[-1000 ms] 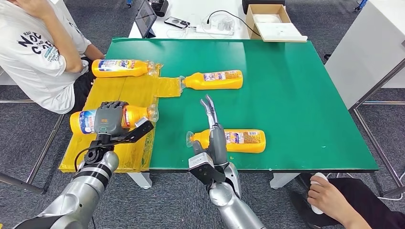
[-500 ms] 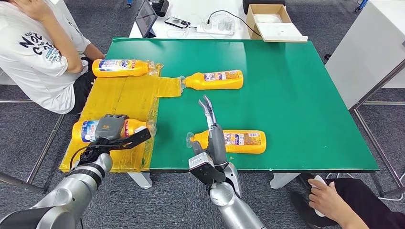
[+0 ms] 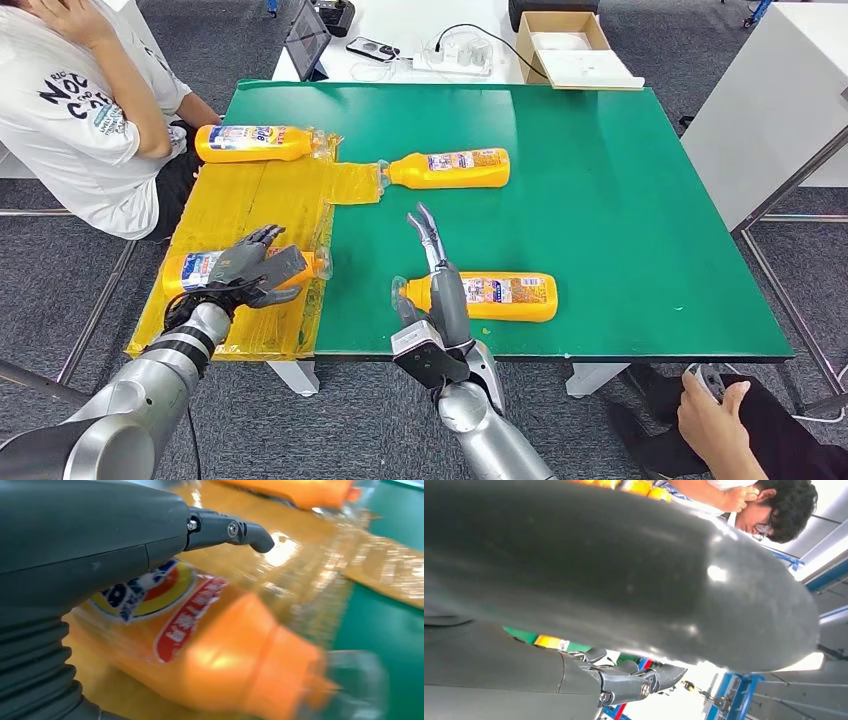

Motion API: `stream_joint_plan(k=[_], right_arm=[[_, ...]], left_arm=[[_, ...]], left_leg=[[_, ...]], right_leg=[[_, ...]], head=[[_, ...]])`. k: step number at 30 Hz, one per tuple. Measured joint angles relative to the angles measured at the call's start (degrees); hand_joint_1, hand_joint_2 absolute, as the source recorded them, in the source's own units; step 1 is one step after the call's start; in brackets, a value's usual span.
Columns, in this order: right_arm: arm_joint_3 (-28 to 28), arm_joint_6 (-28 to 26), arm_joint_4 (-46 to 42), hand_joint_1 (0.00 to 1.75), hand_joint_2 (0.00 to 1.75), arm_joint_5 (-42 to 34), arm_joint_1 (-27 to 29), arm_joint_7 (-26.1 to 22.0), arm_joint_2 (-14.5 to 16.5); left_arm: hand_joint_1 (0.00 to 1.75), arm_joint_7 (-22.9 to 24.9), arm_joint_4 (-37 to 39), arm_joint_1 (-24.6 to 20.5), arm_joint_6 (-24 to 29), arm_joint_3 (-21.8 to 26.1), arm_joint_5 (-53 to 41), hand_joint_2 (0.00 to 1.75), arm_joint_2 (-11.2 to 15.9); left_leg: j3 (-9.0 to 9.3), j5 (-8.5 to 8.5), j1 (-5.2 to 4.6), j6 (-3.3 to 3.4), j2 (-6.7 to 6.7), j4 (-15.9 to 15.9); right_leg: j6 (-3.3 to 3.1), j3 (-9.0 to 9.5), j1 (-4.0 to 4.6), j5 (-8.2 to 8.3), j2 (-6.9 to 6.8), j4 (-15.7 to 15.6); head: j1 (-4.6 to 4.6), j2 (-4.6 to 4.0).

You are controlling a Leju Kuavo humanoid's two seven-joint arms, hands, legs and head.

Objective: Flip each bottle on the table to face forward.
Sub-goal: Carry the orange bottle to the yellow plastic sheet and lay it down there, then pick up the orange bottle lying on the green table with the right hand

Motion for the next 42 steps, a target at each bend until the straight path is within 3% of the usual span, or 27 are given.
stream_joint_plan(k=[7,15,17,18,19,21,22,23,25,33,42], right_arm=[[-0.5,1.9,1.7,0.0,0.0,-0.8,-0.6,0.3,0.0],[-0.9,1.9,2.5,0.0,0.0,0.2,-0.8,0.8,0.0],[-0.9,2.2,3.0,0.0,0.0,1.5,-1.1,2.3,-0.1],[-0.9,2.5,3.5,0.0,0.44,2.7,-1.3,3.9,-0.3],[-0.9,2.9,4.4,0.0,0.87,4.2,-1.7,5.8,-0.7],[-0.6,5.1,7.1,0.0,1.75,9.5,-3.7,13.0,-2.4],[-0.5,6.5,8.5,0.0,1.75,12.1,-5.0,16.7,-3.4],[-0.4,8.2,9.9,0.0,1.75,14.8,-6.4,20.7,-4.6],[-0.4,11.0,11.9,0.0,1.75,16.9,-8.8,24.7,-6.9],[-0.5,18.1,18.9,0.0,1.75,19.9,-15.1,30.4,-14.0],[-0.4,20.6,21.5,0.0,1.75,20.3,-15.9,31.4,-16.6]], left_arm=[[0.0,-6.4,0.0,-0.8,-11.0,3.9,7.7,0.0,-0.5],[0.0,-9.0,-0.1,-0.5,-9.9,5.5,12.5,0.0,-1.0],[0.0,-10.3,-0.4,-0.1,-7.5,6.1,14.6,0.0,-1.4],[0.0,-11.6,-0.8,0.2,-4.8,7.0,16.6,0.0,-1.9],[0.0,-13.1,-1.5,0.7,-1.7,8.1,18.9,0.44,-2.6],[0.0,-15.7,-7.6,4.2,12.9,8.4,29.6,1.31,-4.3],[0.0,-16.4,-11.3,6.3,20.5,7.2,35.1,1.75,-4.8],[0.0,-16.8,-15.5,8.7,28.1,5.3,40.2,1.75,-5.1],[0.0,-16.8,-20.0,11.7,33.2,2.0,41.1,1.75,-4.9],[0.0,-16.9,-27.8,17.5,34.8,-2.6,34.5,1.75,-4.8],[0.0,-16.9,-28.5,18.3,34.8,-4.9,34.5,1.75,-4.8]], left_leg=[[0.09,0.0,0.0,0.0,0.05,0.0],[0.09,0.01,0.0,0.0,0.05,0.0],[0.08,0.01,0.0,0.0,0.06,0.0],[0.07,0.01,0.0,0.0,0.05,0.0],[0.04,0.01,0.0,0.0,0.05,0.0],[-0.01,0.0,-0.01,0.0,0.07,0.0],[-0.02,0.0,-0.01,-0.01,0.08,0.0],[-0.03,0.0,-0.01,0.0,0.07,0.0],[-0.07,0.02,-0.01,0.02,-0.09,0.0],[-0.15,0.07,-0.06,0.07,-0.18,0.0],[-0.14,0.06,-0.04,0.07,-0.09,0.0]], right_leg=[[-0.01,0.07,0.0,0.01,0.01,0.0],[-0.01,0.06,0.0,0.02,0.01,0.0],[0.0,0.05,0.0,0.02,0.01,0.0],[0.0,0.04,0.0,0.02,0.01,0.0],[0.0,0.02,0.0,0.03,0.01,0.0],[0.0,-0.03,0.0,0.02,0.04,0.0],[0.0,-0.05,0.0,0.02,0.05,0.0],[0.0,-0.07,0.0,0.02,0.05,0.0],[0.0,-0.07,0.0,0.0,-0.05,0.0],[0.08,-0.06,-0.05,0.07,-0.16,0.0],[0.08,-0.09,0.02,0.07,-0.13,0.0]], head=[[0.02,0.0],[0.02,0.0],[0.02,0.0],[0.02,0.0],[0.02,0.0],[0.02,0.0],[0.0,0.0],[0.0,0.0],[0.0,0.0],[0.02,0.0],[0.0,0.0]])
